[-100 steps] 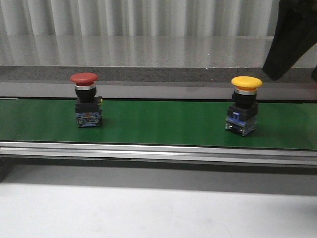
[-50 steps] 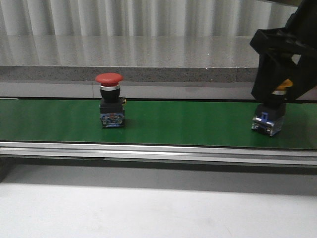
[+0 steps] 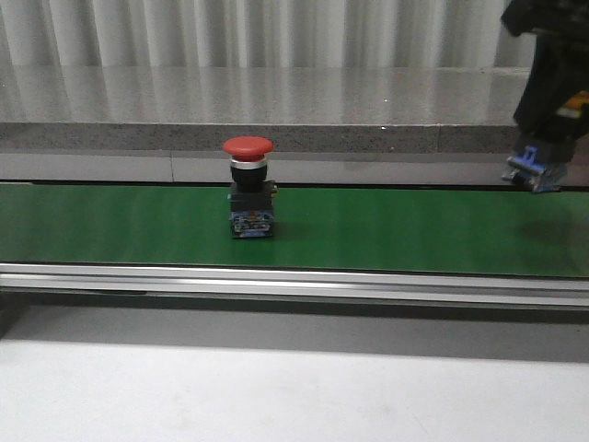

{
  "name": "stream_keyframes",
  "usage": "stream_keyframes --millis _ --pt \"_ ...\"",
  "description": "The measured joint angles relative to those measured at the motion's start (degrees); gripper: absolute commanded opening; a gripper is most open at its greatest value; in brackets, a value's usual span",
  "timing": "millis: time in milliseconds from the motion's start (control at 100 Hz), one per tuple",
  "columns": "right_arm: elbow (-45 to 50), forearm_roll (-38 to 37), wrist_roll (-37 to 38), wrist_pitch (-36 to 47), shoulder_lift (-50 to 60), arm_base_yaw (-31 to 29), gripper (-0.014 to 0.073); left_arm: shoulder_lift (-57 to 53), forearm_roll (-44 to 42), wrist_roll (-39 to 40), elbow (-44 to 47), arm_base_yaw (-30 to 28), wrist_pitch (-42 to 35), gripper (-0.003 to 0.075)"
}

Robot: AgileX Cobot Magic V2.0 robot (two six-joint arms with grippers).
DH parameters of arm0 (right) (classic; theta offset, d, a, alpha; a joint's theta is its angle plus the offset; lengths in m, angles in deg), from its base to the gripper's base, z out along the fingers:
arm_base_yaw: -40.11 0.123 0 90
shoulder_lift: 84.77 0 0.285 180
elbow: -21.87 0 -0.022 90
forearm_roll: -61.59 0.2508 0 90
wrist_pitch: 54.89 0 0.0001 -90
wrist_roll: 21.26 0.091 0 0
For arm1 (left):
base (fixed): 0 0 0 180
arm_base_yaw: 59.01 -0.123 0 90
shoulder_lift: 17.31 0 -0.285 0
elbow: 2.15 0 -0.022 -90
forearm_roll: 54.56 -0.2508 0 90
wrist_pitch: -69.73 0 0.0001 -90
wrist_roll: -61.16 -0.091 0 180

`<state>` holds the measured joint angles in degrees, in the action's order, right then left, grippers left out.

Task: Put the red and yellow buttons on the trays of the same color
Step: 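Grasp the arriving yellow button with the right gripper, then lower the yellow button into the yellow tray and open the right gripper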

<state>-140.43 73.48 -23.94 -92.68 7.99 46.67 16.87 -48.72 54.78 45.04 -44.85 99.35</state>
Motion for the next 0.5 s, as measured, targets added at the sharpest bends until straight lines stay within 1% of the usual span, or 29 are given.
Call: stream_keyframes --millis 160,370,500 --pt "0.0 -5.3 6.0 -0.8 5.6 -3.8 0.0007 0.0 0.0 -0.1 0.0 0.0 0.0 -0.0020" --pt "0.0 -16.1 14.0 -3.7 12.1 -9.6 0.0007 0.0 0.0 -0.1 0.0 0.0 0.0 -0.0020" --pt "0.1 -22.8 20.1 -6.1 15.8 -15.0 0.0007 0.0 0.0 -0.1 0.0 0.0 0.0 -0.0020"
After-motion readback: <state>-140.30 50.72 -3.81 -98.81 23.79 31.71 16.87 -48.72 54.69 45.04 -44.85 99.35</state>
